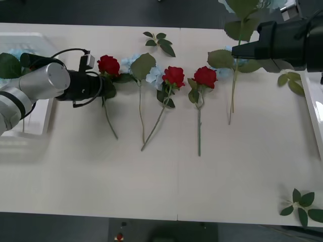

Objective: Put the red flowers into the right box and the blue flowers into the left box

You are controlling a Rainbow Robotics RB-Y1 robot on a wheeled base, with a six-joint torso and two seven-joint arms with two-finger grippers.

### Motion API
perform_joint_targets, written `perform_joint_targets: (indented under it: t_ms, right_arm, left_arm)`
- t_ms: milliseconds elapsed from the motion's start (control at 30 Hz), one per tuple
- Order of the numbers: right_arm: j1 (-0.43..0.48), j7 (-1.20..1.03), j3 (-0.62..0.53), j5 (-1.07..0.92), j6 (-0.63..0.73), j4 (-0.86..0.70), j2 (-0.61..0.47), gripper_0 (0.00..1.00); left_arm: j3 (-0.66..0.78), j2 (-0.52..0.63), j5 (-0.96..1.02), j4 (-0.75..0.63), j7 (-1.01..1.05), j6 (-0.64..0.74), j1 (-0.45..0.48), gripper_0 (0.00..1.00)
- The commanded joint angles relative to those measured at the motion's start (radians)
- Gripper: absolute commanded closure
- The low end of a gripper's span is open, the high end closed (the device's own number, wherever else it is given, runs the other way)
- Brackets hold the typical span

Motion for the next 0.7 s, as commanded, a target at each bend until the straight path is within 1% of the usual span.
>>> perform_joint_targets:
  t_ms: [33, 133, 267, 333, 400, 433, 500, 567, 633, 700]
  right_arm:
    - [-0.025, 0.055, -0.014, 0.037, -0.038, -0.051, -0.002, 1.00]
    - [-0.047, 0.062, -0.014, 0.046, -0.044, -0.054, 0.023, 1.00]
    - [-0.061, 0.068, -0.014, 0.141, -0.047, -0.070, 0.055, 1.00]
    - [-0.061, 0.072, -0.001, 0.181, -0.052, -0.077, 0.063, 1.00]
    - [-0.059, 0.083, 0.032, 0.213, -0.090, -0.088, 0.061, 1.00]
    - [-0.059, 0.088, 0.054, 0.225, -0.121, -0.093, 0.057, 1.00]
    - [-0.056, 0.095, 0.111, 0.247, -0.227, -0.103, 0.035, 1.00]
    - [-0.055, 0.105, 0.206, 0.271, -0.406, -0.111, 0.003, 1.00]
    - [-0.055, 0.114, 0.281, 0.277, -0.538, -0.116, -0.017, 1.00]
    - [-0.056, 0.121, 0.315, 0.284, -0.584, -0.117, -0.020, 1.00]
  left_arm:
    - [0.047, 0.066, 0.001, -0.060, 0.002, 0.077, -0.041, 1.00]
    - [0.088, 0.080, -0.001, -0.074, -0.009, 0.145, -0.041, 1.00]
    - [0.151, 0.103, -0.002, -0.092, -0.024, 0.194, -0.041, 1.00]
    - [0.191, 0.117, -0.008, -0.108, -0.032, 0.226, -0.041, 1.00]
    - [0.240, 0.134, -0.017, -0.132, -0.038, 0.272, -0.041, 1.00]
    - [0.262, 0.141, -0.019, -0.142, -0.043, 0.292, -0.041, 1.00]
    - [0.315, 0.152, -0.024, -0.157, -0.063, 0.332, -0.041, 1.00]
    - [0.395, 0.166, -0.028, -0.166, -0.115, 0.389, -0.041, 1.00]
    - [0.470, 0.172, -0.028, -0.165, -0.167, 0.447, -0.041, 1.00]
    - [0.524, 0.175, -0.028, -0.165, -0.201, 0.491, -0.041, 1.00]
